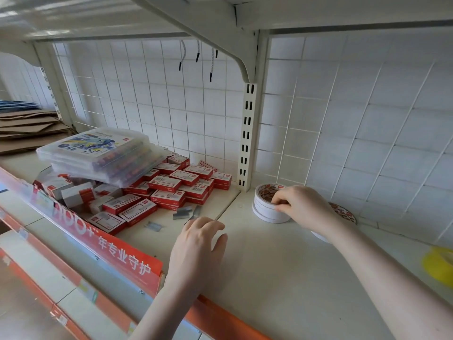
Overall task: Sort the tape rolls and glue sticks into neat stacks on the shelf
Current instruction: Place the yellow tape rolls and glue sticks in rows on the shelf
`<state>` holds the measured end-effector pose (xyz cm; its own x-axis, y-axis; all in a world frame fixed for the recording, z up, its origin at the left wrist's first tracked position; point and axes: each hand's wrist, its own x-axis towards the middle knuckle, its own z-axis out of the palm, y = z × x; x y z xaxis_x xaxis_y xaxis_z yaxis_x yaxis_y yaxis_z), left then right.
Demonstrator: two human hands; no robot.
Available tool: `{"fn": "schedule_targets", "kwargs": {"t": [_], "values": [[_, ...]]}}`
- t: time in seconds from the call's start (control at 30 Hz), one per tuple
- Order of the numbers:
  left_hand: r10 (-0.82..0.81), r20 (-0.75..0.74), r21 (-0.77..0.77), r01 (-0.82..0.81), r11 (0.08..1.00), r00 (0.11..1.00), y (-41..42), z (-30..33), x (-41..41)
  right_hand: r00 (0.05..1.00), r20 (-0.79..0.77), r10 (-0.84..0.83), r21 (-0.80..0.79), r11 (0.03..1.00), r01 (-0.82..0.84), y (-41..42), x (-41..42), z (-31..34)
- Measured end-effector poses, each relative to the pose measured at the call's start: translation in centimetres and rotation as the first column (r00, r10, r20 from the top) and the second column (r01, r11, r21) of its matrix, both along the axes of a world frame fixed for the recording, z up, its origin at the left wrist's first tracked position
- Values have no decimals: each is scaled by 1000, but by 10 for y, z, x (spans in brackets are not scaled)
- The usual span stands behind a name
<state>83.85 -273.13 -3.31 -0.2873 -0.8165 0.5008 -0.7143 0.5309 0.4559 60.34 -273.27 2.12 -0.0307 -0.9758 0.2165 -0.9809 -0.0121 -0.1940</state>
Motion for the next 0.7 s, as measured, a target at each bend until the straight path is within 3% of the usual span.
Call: {"fn": "schedule_targets", "kwargs": {"t": [0.5, 0.7], "values": [[-7, 2, 47, 7, 999, 1000, 1, 1, 0, 999, 34, 12, 40, 999, -14, -2, -6, 2], [-3, 5, 57, 3, 998, 1000, 0, 3, -1, 999, -52, -9, -164, 986, 0, 19, -6, 10]]}}
